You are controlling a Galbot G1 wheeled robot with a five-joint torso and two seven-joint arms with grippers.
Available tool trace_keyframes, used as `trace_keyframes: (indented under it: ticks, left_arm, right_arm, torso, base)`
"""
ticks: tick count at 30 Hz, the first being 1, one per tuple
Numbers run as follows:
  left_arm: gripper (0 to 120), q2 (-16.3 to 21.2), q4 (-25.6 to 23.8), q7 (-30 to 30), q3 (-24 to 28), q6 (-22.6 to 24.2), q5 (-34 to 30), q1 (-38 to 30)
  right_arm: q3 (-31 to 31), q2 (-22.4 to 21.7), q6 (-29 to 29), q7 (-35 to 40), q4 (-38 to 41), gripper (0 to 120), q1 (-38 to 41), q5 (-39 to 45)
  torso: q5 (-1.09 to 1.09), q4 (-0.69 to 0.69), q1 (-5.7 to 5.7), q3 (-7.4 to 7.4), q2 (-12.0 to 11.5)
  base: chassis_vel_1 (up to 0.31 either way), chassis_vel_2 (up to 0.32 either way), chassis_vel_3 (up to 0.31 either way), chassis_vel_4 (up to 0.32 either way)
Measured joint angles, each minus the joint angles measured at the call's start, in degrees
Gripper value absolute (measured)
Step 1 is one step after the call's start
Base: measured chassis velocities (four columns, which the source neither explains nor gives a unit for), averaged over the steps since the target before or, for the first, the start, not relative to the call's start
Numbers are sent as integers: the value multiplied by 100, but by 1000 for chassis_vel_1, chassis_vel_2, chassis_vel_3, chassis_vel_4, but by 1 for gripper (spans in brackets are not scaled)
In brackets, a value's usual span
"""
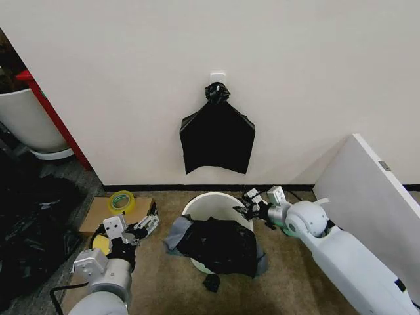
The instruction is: Place the garbage bag over the trash bin.
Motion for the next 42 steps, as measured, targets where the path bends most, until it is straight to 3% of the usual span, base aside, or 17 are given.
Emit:
trace_keyframes:
  ticks: [3,7,10,11,15,18,22,25,34,42]
  left_arm:
    - [100,2,0,-2,0,-1,0,0]
    - [100,3,27,-24,6,-16,1,-11]
    - [100,-5,89,-32,36,-28,8,-46]
    - [100,-5,89,-32,36,-28,8,-46]
    - [100,-31,115,-34,90,-29,8,-91]
    - [100,-35,115,-34,99,-29,8,-91]
    - [100,-20,25,-46,45,-29,6,-20]
    - [100,-4,-22,-59,22,-30,5,12]
    - [100,1,-53,-73,30,-33,6,29]
    - [100,1,-5,-77,37,-69,10,-3]
  right_arm:
    - [1,-11,3,147,45,1,-36,109]
    - [39,-171,506,2643,861,1,-736,1868]
    - [108,-129,1377,4248,1574,1,-1531,2687]
    - [108,-129,1377,4248,1574,1,-1531,2687]
    - [180,293,2278,5609,2142,1,-2181,3150]
    - [172,434,2606,5809,2269,1,-2324,3154]
    - [81,1019,3632,6254,2410,1,-2577,2818]
    - [43,1242,3895,6333,2298,1,-2592,2564]
    - [-331,1758,4150,6585,1904,1,-2748,1614]
    - [-361,1574,3809,6370,2339,30,-2930,666]
  torso:
    - [0,0,0,0,0]
    - [0,0,0,0,0]
    - [-2,-3,0,0,0]
    - [-2,-3,0,0,0]
    - [-2,-1,0,0,0]
    - [-2,-2,0,0,0]
    - [-2,-1,0,0,0]
    - [-2,0,0,0,0]
    - [-4,-1,0,0,0]
    - [-2,-1,0,0,0]
  base:
    - [0,0,0,0]
    - [0,0,0,0]
    - [0,0,0,0]
    - [0,0,0,0]
    - [0,0,0,0]
    - [0,0,0,0]
    - [0,0,0,0]
    - [0,0,0,0]
    - [0,0,0,0]
    - [0,0,0,0]
